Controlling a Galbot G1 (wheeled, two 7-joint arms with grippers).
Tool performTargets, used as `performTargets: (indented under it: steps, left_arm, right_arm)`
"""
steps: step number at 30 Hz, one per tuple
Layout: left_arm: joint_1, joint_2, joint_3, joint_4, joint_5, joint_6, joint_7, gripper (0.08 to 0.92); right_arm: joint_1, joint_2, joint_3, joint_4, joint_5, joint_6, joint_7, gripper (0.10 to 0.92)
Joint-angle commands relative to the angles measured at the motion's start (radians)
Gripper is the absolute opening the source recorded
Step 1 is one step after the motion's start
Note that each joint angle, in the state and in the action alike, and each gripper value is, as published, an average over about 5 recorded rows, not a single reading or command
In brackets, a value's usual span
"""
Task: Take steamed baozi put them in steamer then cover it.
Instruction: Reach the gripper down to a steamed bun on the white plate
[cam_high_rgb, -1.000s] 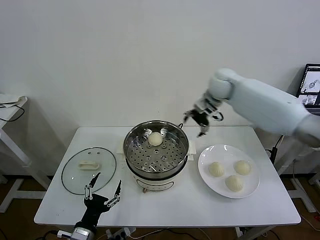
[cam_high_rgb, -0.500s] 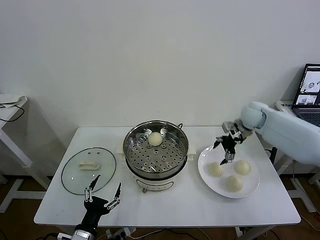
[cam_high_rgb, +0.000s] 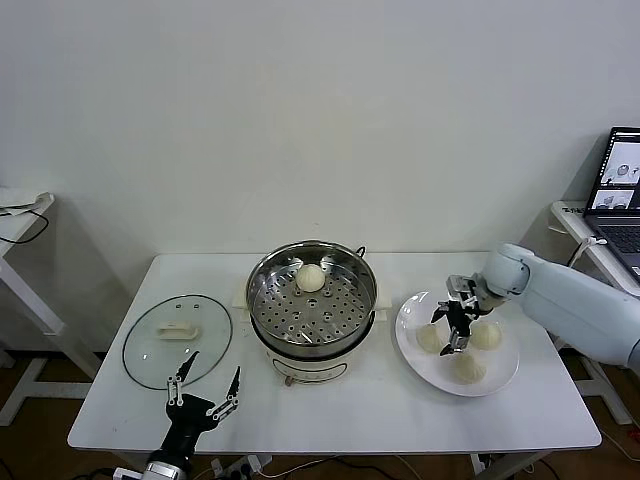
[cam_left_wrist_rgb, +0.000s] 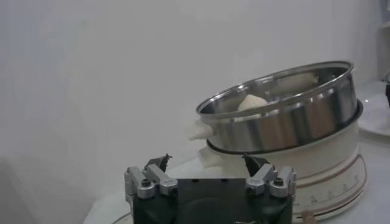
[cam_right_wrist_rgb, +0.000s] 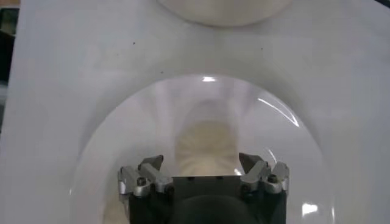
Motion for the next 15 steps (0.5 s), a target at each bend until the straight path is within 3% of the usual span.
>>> performTargets:
  steps: [1, 9, 15]
  left_arm:
    - [0.000, -0.001, -0.005, 0.002, -0.001, -0.001, 0.000, 0.823]
    - [-0.001, -0.003, -0.005, 0.001, -0.002, -0.001, -0.001, 0.823]
    - [-0.004, -0.001, -0.004, 0.001, -0.002, -0.001, -0.001, 0.823]
  right_arm:
    - [-0.035, 0.012, 0.018, -0.019, -0.004, -0.010, 0.025, 0.813]
    - [-0.012, 0.010, 0.010, -0.007, -0.005, -0.012, 0.022, 0.655]
    - [0.104, -0.004, -0.041, 0.021, -0.009, -0.020, -0.059, 0.636]
